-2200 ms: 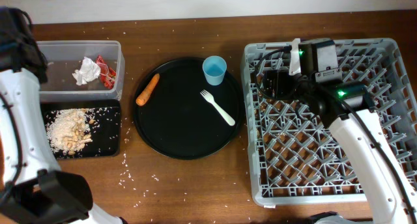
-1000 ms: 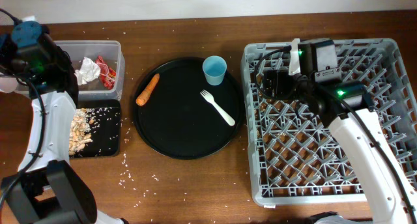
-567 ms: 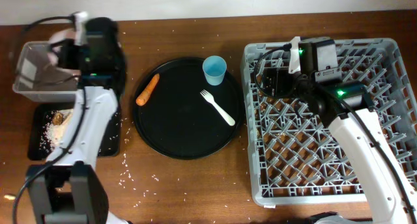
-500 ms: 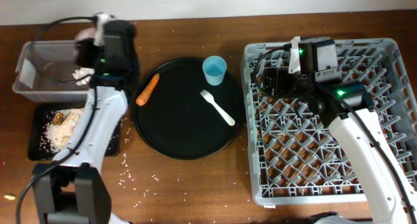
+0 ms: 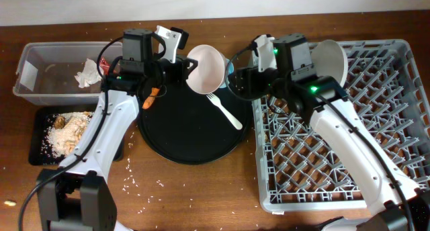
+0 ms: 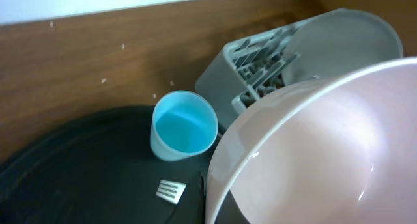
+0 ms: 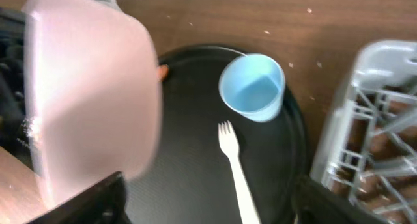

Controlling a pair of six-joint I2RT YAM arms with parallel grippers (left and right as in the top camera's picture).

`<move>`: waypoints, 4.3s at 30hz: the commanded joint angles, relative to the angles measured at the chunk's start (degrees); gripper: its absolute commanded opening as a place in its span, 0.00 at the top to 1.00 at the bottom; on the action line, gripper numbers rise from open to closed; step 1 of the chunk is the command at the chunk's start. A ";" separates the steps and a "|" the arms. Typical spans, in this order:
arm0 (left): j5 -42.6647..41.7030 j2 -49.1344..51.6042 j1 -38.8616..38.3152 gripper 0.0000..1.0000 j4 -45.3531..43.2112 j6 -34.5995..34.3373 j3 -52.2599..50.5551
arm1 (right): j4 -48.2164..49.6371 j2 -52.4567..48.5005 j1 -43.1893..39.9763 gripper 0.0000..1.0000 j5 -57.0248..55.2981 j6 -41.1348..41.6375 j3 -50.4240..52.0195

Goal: Sort waste into correct bins and load items into the dishwasher rack
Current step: 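Bring the pink bowl toward the rack and hand it to the right gripper, then place the pink bowl in the dish rack with the right gripper, then grasp the blue cup with the left gripper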

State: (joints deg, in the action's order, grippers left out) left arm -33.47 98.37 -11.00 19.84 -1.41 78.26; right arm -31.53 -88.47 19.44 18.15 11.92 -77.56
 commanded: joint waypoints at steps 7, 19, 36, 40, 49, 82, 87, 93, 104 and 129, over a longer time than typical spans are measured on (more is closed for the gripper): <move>22.84 -1.86 -11.39 1.00 3.98 -0.72 0.37 | 1.33 -0.81 0.85 0.34 -5.18 2.58 -0.35; 24.52 -1.86 -12.09 0.77 3.80 -0.72 0.37 | -0.61 -2.93 0.68 0.96 -9.07 3.61 -0.37; 35.95 -1.86 -7.48 0.03 1.20 -0.74 0.37 | -22.75 15.87 -12.28 0.96 -66.49 1.84 -0.90; 36.09 -1.86 -0.70 0.01 1.25 -0.76 0.37 | -11.39 10.40 -9.03 0.96 -70.14 -12.48 -0.90; 36.09 -1.86 2.93 0.01 3.43 -0.74 0.37 | 18.93 -13.70 2.36 0.96 -88.11 -54.69 -0.90; 36.09 -1.86 2.93 0.01 5.09 -0.74 0.37 | 12.94 -18.45 6.56 0.01 -79.41 -44.41 0.72; 35.87 -1.86 2.89 0.01 5.35 -0.74 0.37 | 17.42 -11.93 8.79 0.01 -75.56 -42.64 -0.76; 19.47 -1.86 2.89 0.01 6.60 -0.74 3.10 | 12.61 5.14 8.59 0.02 -61.92 -29.51 -1.33; 17.97 14.71 -0.83 0.05 35.45 4.98 42.27 | -7.87 21.03 -3.34 0.11 -38.05 -8.39 -1.31; 22.75 37.20 -8.44 0.99 30.38 4.90 42.99 | -16.31 20.81 -3.34 0.12 -38.03 -8.39 -1.31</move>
State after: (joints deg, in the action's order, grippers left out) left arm -12.58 135.55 -20.08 49.89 3.44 120.22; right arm -47.81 -68.05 16.40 -20.18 2.87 -78.32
